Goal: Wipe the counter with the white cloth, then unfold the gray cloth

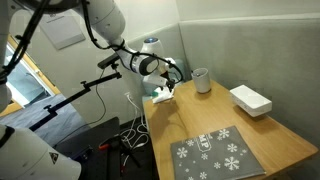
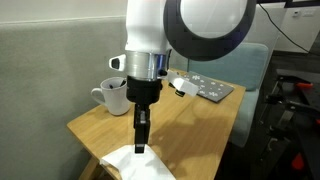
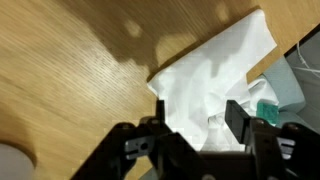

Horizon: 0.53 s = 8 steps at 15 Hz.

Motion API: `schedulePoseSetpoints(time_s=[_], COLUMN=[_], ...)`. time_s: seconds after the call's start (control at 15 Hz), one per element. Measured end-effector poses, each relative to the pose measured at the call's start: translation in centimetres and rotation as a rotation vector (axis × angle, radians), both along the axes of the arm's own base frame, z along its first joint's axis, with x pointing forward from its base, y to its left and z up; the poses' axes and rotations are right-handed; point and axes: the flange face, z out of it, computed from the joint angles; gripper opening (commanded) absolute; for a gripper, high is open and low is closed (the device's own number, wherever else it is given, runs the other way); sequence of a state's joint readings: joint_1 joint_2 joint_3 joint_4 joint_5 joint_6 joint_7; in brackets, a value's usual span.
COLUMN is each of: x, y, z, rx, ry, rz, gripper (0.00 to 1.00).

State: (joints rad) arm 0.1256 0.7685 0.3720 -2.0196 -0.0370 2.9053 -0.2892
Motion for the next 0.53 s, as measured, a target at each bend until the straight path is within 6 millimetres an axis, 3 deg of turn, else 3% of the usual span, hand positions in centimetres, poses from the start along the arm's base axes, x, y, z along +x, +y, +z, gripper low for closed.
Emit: schedulePoseSetpoints(time_s=[0.07,0.33,0.53], x=[0.0,0.2,0.3], y=[0.0,-0.6,-2.8], z=[0.0,0.7,2.7], rx=[0.0,-0.009,-0.033], ry=[0.0,0.005,0.009], rz=[0.0,-0.06,-0.186], gripper=[0.99,1.0,1.0])
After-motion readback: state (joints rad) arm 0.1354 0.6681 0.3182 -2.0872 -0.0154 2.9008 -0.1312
